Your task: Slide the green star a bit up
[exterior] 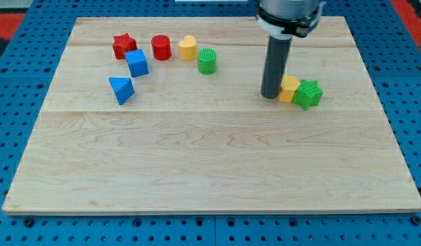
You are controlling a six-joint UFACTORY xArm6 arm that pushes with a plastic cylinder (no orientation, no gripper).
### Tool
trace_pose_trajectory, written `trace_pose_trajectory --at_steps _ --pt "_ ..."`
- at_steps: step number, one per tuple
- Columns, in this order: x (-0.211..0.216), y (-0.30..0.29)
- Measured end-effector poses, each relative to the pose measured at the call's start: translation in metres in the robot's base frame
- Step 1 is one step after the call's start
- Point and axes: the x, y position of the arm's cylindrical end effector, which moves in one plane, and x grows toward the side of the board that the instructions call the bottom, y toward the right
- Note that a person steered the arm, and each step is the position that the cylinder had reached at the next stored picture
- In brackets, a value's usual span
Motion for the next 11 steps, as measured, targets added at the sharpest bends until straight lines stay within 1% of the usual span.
trace_pose_trajectory --at_steps 1,2,3,5,7,9,10,11 --pt "0.003 0.006" --pt "0.036 -0.003" --pt "0.046 0.007" --pt "0.036 0.088" --pt "0.023 0.085" --pt "0.022 0.085" --pt "0.038 0.077" --pt "0.068 -0.001"
